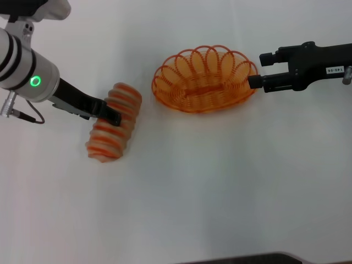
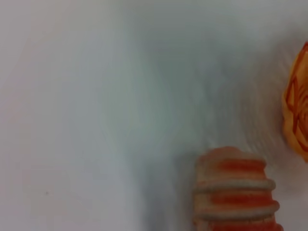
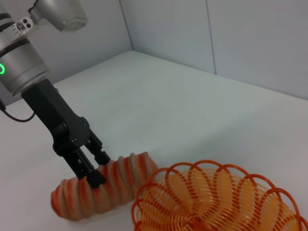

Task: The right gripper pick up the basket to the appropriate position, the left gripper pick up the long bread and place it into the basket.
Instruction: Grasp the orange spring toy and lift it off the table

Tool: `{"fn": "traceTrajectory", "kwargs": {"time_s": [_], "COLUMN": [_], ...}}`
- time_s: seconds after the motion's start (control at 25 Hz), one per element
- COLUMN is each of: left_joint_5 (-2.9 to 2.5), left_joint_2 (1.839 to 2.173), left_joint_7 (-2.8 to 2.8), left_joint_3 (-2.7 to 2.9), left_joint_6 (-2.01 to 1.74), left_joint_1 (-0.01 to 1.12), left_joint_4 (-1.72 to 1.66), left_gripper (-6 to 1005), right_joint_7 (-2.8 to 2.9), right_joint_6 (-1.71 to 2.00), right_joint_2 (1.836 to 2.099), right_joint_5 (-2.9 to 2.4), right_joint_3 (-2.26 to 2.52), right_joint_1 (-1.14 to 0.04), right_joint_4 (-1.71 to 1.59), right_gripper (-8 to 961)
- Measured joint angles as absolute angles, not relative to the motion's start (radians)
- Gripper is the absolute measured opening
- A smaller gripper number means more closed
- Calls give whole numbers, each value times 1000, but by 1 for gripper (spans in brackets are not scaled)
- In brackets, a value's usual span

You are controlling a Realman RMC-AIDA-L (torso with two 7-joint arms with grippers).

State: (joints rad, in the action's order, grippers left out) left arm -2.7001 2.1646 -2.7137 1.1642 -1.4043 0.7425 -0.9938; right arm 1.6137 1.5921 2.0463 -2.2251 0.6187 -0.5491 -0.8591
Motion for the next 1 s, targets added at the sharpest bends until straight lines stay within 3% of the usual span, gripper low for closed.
{"fn": "traceTrajectory", "kwargs": {"time_s": [0.4,0.84,1.0], "left_joint_5": [-2666,-2646,-2646], "left_joint_2": [2164,2160,2158], "left_joint_7": [-2709,-2703,-2682], "left_joint_3": [1160,1127,1085], "left_joint_6": [-1427,-1430,-1448], "left_joint_1": [744,736,736], "left_joint_4": [-982,-986,-995], "left_gripper": [764,566,448], "right_joint_7": [1614,1614,1614], "right_joint_6": [1577,1580,1583], "right_joint_2": [2048,2046,2046], "right_joint_5": [-2224,-2224,-2224], "right_joint_3": [618,606,604], "right_joint_1": [-548,-547,-545], "right_joint_4": [-857,-857,-857], "right_gripper": [767,767,767]}}
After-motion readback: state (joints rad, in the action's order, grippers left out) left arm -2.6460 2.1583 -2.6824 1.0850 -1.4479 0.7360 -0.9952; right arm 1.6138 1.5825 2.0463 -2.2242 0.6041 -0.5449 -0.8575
